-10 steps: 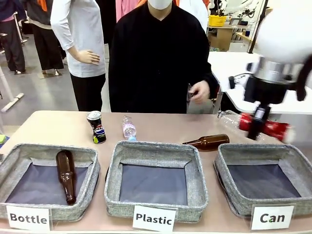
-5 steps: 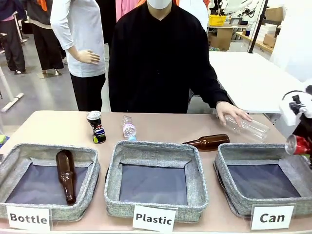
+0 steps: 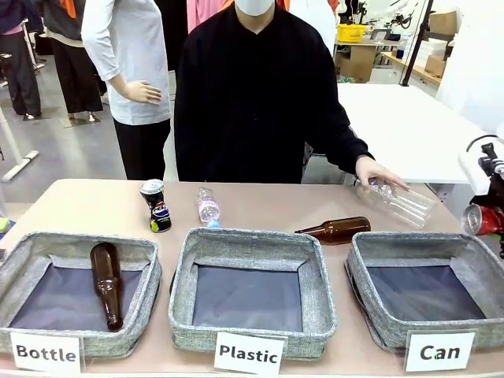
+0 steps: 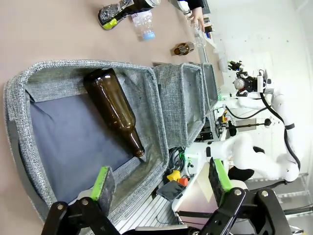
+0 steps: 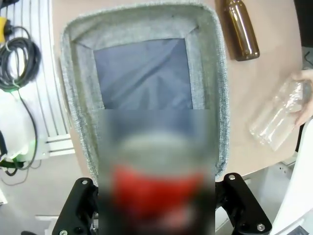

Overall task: Sort the can waste into the basket.
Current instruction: Pick up the can waste from the table and place it in the right Fabric basket.

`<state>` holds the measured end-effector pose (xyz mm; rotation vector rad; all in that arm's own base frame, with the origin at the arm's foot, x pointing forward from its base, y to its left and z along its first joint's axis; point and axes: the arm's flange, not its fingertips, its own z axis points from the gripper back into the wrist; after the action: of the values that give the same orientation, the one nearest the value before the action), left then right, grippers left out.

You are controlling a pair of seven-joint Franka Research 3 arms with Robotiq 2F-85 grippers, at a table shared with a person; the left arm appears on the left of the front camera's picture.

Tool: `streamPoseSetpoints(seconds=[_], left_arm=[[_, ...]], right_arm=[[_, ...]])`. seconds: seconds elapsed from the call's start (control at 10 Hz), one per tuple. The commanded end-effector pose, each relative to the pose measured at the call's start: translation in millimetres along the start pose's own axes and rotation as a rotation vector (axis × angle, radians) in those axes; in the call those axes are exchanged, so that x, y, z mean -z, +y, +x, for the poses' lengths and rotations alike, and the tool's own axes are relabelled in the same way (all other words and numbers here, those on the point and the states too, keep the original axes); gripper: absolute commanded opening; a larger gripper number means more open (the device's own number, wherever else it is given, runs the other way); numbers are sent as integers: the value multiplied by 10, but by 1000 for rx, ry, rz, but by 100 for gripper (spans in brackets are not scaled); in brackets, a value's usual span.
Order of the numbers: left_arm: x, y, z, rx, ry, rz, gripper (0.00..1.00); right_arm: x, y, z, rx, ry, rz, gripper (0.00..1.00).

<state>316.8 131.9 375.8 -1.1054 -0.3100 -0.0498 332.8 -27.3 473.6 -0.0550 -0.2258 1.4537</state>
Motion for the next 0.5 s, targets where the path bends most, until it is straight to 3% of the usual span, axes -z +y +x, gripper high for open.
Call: streamPoseSetpoints(seconds=[0.0,0.1,0.2,0.4], left_arm=[[-23,-11,-31,0,11,-5,100],[-23,-11,-31,0,11,-5,100],[-23,-11,-31,0,11,-5,100],[-23,-11,-31,0,11,-5,100]], right_arm=[[238,198,-20,-34,-6,-11,43],[252,177,1,-23,-7,-13,62],[249,184,0,-25,-5,-8,99],[246,161,2,-18,-4,-5,100]])
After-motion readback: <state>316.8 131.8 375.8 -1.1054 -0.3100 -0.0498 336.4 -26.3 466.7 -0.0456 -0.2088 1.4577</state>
